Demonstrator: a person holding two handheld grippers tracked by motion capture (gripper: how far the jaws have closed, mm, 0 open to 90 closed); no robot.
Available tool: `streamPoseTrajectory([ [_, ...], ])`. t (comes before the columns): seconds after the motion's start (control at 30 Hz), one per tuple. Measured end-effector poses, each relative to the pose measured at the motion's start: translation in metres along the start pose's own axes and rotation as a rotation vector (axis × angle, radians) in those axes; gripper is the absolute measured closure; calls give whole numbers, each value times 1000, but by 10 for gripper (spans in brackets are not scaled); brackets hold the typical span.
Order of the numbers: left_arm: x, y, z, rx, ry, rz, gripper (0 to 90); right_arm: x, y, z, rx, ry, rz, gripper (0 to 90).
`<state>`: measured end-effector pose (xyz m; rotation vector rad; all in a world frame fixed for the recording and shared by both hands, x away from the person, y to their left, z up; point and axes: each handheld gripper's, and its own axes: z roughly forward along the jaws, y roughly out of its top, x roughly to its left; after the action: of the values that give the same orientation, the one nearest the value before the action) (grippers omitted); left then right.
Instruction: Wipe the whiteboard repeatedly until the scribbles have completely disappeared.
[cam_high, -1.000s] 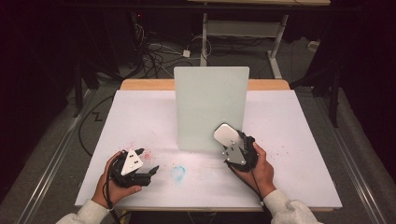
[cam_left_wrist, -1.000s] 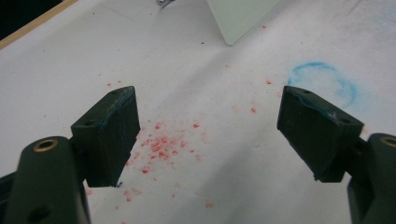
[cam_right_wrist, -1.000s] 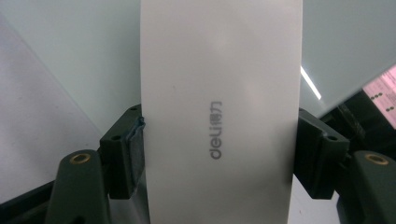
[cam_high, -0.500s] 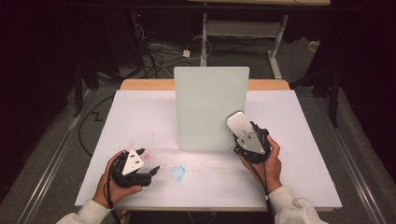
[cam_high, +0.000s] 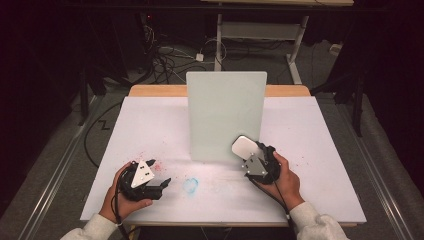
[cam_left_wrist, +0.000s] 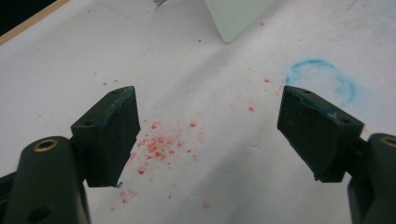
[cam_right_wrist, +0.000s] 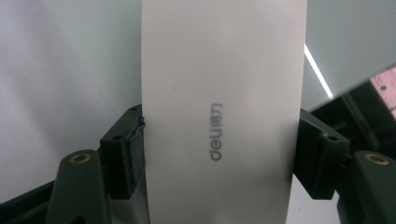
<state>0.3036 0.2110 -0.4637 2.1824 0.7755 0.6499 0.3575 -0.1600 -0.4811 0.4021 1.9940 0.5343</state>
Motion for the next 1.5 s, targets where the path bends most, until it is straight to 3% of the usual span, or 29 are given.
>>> streamPoseTrajectory([
  [0.1, 0, 0, 1, 2, -2, 1, 202, 4, 2, 1, -18, -4, -42, 303],
  [0.2, -1, 1, 2, 4, -4, 2, 202, 15, 11, 5, -18, -21, -137, 302],
  [0.47, -1, 1, 3, 8, -8, 2, 202, 30, 28, 10, -49, -26, -153, 303],
  [0.67, -1, 0, 2, 4, -7, 0, 202, 27, 28, 10, -42, -28, -151, 305],
  [0.8, 0, 0, 2, 4, -4, -6, 202, 15, 26, 7, -41, -51, -102, 305],
  [1.03, 0, 0, 1, -1, -2, -6, 202, -21, 30, 1, -65, -94, 57, 306],
  [1.17, 0, 0, 2, 0, -1, -6, 202, -45, 36, -2, -96, -135, 188, 306],
  [1.43, 1, -1, 2, 4, -5, -9, 202, -87, 54, -7, -139, -201, 345, 307],
  [1.5, 0, -1, 2, 4, -5, -8, 202, -96, 57, -8, -143, -192, 385, 307],
])
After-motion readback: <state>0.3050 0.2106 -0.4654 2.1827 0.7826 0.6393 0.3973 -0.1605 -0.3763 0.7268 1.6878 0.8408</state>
